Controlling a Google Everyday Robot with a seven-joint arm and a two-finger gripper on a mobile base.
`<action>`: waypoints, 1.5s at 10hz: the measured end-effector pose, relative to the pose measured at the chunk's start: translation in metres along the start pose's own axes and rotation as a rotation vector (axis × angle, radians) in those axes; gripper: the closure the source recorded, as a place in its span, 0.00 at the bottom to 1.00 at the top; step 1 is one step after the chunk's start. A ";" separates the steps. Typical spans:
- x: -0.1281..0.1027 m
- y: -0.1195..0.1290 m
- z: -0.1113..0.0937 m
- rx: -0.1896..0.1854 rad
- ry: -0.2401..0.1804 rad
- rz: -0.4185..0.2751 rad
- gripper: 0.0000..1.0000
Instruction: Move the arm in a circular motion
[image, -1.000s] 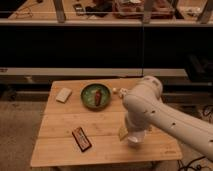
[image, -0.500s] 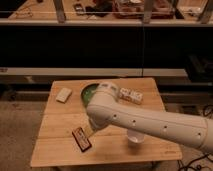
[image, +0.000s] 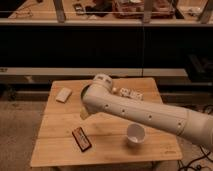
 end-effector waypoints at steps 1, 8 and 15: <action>0.014 0.020 0.004 -0.027 0.012 0.023 0.25; -0.040 0.198 -0.022 -0.270 -0.115 0.285 0.25; -0.177 0.189 -0.120 -0.223 -0.264 0.545 0.25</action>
